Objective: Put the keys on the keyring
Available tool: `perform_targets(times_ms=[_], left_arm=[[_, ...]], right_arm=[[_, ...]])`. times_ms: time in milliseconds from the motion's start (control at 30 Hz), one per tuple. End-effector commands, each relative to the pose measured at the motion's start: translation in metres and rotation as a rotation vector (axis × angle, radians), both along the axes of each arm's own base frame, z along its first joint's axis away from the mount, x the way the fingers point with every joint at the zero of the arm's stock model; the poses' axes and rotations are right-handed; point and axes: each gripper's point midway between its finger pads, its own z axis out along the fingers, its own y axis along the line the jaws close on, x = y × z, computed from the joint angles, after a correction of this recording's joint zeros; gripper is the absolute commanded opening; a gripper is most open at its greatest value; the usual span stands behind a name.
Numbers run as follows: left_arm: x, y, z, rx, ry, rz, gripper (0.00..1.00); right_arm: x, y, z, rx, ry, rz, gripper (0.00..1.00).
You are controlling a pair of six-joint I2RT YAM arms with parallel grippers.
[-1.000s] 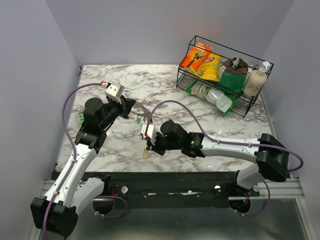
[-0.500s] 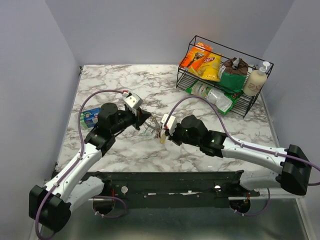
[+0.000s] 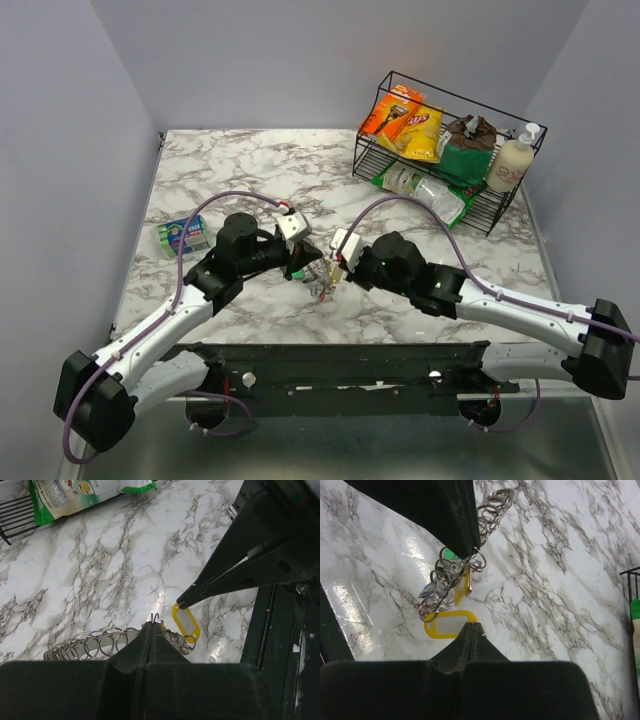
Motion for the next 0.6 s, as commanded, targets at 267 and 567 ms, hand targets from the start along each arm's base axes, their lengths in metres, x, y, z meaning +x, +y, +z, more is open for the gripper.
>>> perform_targets(times_ms=[267, 567], left_arm=[[-0.001, -0.008, 0.009, 0.011, -0.054, -0.043, 0.0], [0.001, -0.012, 0.006, 0.008, -0.029, -0.042, 0.0]], right_arm=[[0.008, -0.023, 0.013, -0.001, -0.068, -0.085, 0.01], [0.007, -0.004, 0.011, -0.01, -0.041, -0.018, 0.01]])
